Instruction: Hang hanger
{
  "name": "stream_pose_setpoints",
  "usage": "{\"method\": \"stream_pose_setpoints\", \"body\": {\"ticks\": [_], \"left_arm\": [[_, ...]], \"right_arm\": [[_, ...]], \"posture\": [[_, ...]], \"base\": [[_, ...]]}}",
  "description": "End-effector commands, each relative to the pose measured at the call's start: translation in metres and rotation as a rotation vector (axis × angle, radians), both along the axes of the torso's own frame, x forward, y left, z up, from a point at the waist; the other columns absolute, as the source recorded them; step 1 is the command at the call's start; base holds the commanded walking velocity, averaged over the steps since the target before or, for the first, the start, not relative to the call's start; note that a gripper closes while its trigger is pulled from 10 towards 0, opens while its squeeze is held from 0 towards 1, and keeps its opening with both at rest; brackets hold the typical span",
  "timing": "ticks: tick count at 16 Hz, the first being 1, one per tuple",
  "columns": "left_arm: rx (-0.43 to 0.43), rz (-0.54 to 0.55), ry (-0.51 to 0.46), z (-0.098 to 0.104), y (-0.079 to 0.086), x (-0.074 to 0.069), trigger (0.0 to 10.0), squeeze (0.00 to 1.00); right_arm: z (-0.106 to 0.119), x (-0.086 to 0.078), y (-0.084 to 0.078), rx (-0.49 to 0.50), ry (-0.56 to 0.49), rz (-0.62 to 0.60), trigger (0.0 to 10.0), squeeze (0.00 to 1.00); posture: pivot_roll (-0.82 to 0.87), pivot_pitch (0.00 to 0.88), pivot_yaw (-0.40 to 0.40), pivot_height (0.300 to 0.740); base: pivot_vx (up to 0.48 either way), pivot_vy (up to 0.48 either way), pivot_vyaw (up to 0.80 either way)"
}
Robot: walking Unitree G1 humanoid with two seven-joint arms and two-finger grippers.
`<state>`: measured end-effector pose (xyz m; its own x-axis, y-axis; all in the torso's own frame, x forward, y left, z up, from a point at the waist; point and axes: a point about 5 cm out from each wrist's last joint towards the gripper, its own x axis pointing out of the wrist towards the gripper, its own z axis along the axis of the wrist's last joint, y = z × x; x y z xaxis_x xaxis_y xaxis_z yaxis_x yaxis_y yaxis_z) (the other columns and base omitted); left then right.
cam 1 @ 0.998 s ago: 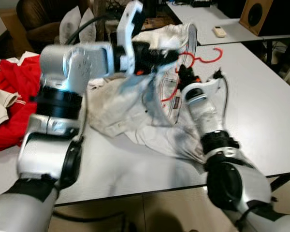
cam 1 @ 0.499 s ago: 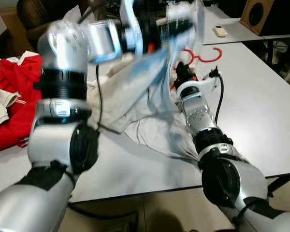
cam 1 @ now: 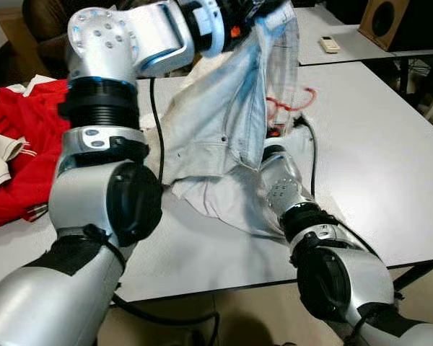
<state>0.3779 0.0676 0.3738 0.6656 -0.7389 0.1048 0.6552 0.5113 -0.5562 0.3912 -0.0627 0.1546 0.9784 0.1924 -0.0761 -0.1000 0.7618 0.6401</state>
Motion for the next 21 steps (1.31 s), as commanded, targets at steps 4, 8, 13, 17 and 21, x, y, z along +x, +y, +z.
{"method": "stream_pose_setpoints", "body": {"ticks": [4,8,13,17,21], "left_arm": [[0.239,0.165,-0.155,-0.019,0.001,0.005,0.0,0.00],[0.077,0.008,-0.014,-0.023,-0.014,-0.006,0.0,0.00],[-0.024,-0.067,0.102,-0.027,-0.022,-0.017,0.0,0.00],[0.022,0.116,0.047,-0.020,-0.011,-0.005,0.0,0.00],[-0.080,0.107,0.129,-0.014,-0.014,-0.006,0.0,0.00]], "right_arm": [[0.003,-0.008,0.015,-0.047,-0.039,0.096,10.0,0.00],[0.006,-0.005,-0.001,0.046,-0.029,-0.024,10.0,0.00],[0.016,0.003,-0.019,0.267,-0.083,-0.173,10.0,0.00],[0.002,-0.008,0.017,0.178,-0.015,-0.113,10.0,0.00],[-0.013,-0.019,0.035,0.154,0.027,-0.094,10.0,0.00]], "posture": [[0.01,0.000,0.062,0.740],[0.00,0.000,0.064,0.740],[0.01,0.000,0.054,0.740],[0.03,0.000,0.044,0.740],[0.02,0.000,0.049,0.740]], "base": [[0.000,0.000,0.00],[0.000,0.000,0.00],[0.000,0.000,0.00],[0.000,0.000,0.00],[0.000,0.000,0.00]]}}
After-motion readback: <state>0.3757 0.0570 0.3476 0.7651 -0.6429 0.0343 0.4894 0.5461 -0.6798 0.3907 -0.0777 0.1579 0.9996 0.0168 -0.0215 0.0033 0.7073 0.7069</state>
